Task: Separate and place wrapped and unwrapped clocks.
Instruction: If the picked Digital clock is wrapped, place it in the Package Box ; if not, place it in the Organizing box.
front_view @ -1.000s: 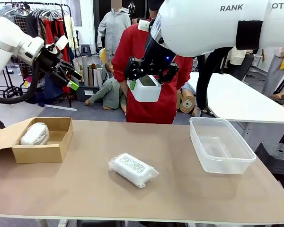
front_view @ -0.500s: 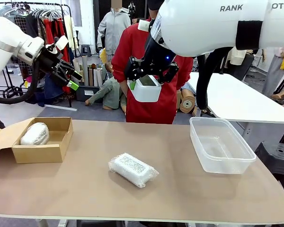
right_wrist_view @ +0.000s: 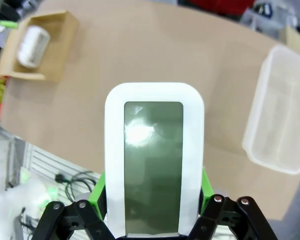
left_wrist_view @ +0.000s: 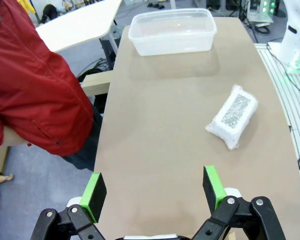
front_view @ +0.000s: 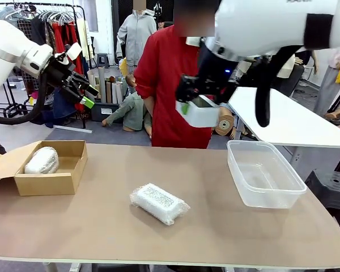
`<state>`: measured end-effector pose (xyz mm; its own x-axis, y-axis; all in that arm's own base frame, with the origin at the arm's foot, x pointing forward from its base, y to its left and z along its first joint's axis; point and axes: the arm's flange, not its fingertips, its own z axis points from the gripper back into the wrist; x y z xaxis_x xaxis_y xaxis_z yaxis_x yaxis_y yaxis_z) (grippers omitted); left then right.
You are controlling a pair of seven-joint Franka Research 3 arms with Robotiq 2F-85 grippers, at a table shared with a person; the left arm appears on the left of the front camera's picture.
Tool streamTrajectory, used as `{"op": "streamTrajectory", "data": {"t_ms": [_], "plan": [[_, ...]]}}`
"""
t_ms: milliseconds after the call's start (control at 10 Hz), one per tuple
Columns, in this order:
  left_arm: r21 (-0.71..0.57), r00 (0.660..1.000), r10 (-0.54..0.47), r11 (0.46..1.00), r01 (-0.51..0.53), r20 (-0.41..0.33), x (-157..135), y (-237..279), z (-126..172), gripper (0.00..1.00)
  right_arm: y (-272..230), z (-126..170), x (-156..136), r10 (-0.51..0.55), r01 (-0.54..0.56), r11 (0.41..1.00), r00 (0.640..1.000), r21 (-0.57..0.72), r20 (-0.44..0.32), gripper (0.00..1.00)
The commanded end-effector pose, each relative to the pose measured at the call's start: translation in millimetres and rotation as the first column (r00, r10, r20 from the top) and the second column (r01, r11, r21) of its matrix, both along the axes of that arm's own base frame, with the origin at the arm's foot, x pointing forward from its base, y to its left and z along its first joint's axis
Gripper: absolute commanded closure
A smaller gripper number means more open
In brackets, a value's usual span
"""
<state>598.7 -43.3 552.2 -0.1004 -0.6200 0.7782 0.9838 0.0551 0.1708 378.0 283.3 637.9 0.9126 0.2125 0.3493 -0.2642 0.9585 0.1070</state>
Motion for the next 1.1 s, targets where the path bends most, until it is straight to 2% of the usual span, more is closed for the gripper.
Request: {"op": "streamTrajectory", "data": {"t_ms": [0,100,300,500,800,900,1000], "plan": [[0.000,1.000,0.000,1.000,0.000,-0.002,-1.6,0.4,0.2,0.00,-52.1,-7.3,-2.4,0.028,-0.028,1.000,0.999,-0.014,-0.038,1.00],[0.000,1.000,0.000,1.000,0.000,-0.002,-1.6,0.4,0.2,0.00,-76.2,-11.1,-0.2,0.021,-0.021,1.000,0.999,-0.014,-0.039,1.00],[0.000,1.000,0.000,1.000,0.000,-0.002,-1.6,0.4,0.2,0.00,-119.4,-16.8,8.3,0.013,-0.013,1.000,1.000,0.017,0.014,1.00],[0.000,1.000,0.000,1.000,0.000,-0.002,-1.6,0.4,0.2,0.00,-148.6,-20.1,15.6,-0.038,0.034,0.998,0.997,0.047,0.074,1.00],[0.000,1.000,0.000,1.000,0.000,-0.002,-1.6,0.4,0.2,0.00,-179.9,-17.3,21.0,-0.173,0.164,0.977,0.983,0.132,0.059,1.00],[0.000,1.000,0.000,1.000,0.000,-0.002,-1.6,0.4,0.2,0.00,-167.7,-14.6,24.3,-0.106,0.105,0.994,0.993,0.028,0.046,1.00],[0.000,1.000,0.000,1.000,0.000,-0.002,-1.6,0.4,0.2,0.00,-167.7,-14.6,24.3,-0.106,0.105,0.994,0.993,0.028,0.046,1.00]]}}
